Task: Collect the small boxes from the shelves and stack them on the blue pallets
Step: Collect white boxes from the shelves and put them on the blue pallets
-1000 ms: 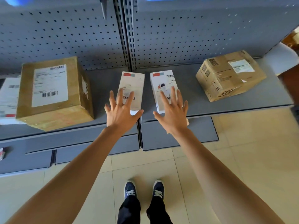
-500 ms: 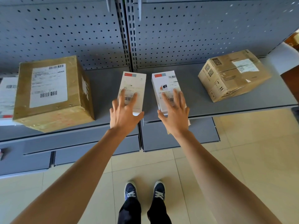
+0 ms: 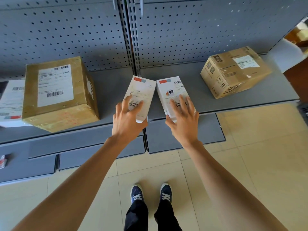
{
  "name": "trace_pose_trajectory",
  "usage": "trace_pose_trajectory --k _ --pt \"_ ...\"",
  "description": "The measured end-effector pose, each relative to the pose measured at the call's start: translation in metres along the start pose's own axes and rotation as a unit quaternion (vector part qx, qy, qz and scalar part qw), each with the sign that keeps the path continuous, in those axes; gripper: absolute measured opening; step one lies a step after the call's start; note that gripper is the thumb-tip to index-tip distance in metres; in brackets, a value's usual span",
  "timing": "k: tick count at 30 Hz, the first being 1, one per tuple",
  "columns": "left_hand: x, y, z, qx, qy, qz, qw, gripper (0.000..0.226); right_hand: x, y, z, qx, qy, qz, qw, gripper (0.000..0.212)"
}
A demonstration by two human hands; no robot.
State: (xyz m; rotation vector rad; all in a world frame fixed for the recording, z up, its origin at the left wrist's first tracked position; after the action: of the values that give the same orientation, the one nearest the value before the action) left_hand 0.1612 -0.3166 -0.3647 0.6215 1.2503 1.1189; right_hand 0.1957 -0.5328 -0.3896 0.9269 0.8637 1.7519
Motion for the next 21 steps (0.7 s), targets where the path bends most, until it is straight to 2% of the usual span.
trace_pose_trajectory --k 6,14,21 --pt "-0.021 0.033 -0.018 -0.011 -0.048 -0.041 0.998 0.075 -0.001 0.051 -0.023 -0.043 -0.05 0.001 0.998 0.06" --pt "-0.073 0.081 -0.044 0.0 -0.091 -0.06 0.994 0.068 -0.007 0.135 -0.049 -0.081 -0.099 -0.01 0.992 0.061" --pt "-0.134 0.126 -0.08 -0.002 -0.115 -0.06 0.992 0.066 -0.031 0.224 -0.088 -0.113 -0.104 -0.024 0.988 0.059"
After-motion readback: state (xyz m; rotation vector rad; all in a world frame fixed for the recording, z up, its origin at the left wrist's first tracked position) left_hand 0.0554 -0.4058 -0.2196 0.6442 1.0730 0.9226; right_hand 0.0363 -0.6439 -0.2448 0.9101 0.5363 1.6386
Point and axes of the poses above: each hand's wrist, its own z-axis towards the middle knuckle, its own y-axis out of the back of the hand, x = y × z, the point moved 4 cm from there along z, towards the middle knuckle, and after that the axes turned 14 degrees about -x, right-handed, at the moved point
